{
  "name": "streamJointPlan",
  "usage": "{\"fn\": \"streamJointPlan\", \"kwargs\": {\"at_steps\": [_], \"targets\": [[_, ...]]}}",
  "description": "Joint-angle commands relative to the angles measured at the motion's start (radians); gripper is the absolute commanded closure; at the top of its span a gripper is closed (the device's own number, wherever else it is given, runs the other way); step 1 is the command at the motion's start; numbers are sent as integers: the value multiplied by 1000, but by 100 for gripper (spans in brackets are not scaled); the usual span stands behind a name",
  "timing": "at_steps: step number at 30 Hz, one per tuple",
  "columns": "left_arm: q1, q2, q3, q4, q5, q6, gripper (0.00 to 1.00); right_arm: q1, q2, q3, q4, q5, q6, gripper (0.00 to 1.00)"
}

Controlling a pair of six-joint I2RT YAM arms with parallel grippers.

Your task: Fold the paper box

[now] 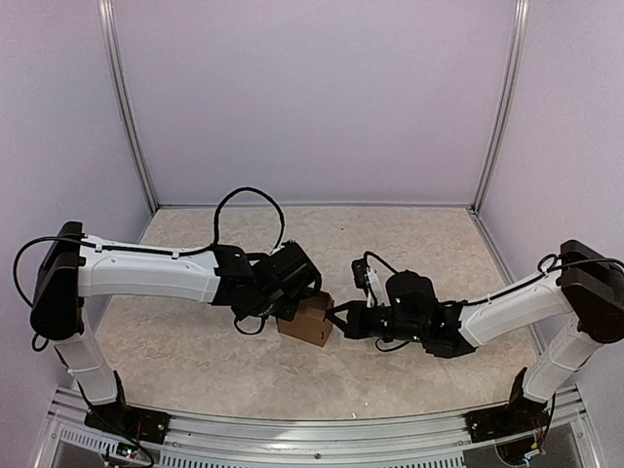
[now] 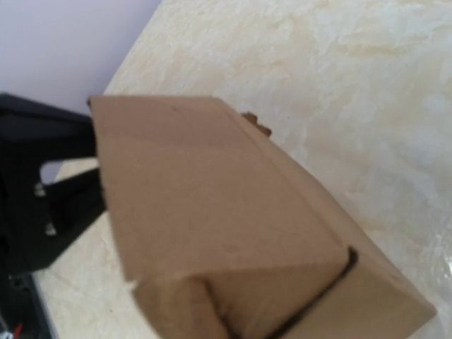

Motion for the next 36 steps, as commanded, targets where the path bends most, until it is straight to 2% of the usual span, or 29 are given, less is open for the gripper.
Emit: {"fn": "streamJointPlan", "kwargs": {"at_steps": [1, 4, 10, 18, 21, 23, 27, 30, 36], "targets": [[-11, 28, 19, -2, 43, -19, 100, 29, 39, -2, -150, 7, -23, 96], [-12, 28, 20, -9, 43, -26, 100, 29, 2, 18, -211, 32, -49, 82], [-15, 28, 20, -16, 40, -34, 100, 30, -104, 52, -319, 83, -116, 69], [-15, 30, 22, -19, 42, -35, 100, 36, -254, 85, -418, 76, -210, 66], [-14, 28, 23, -18, 42, -35, 100, 36, -285, 93, -455, 134, -219, 71], [-14, 29, 23, -18, 43, -34, 100, 36, -283, 109, -487, 164, -220, 80], [-15, 28, 23, -21, 44, -32, 100, 36, -256, 139, -513, 193, -215, 89], [-15, 27, 25, -24, 44, -29, 100, 36, -226, 164, -533, 220, -212, 100], [-16, 25, 25, -24, 43, -28, 100, 37, -156, 197, -554, 233, -213, 100]]}}
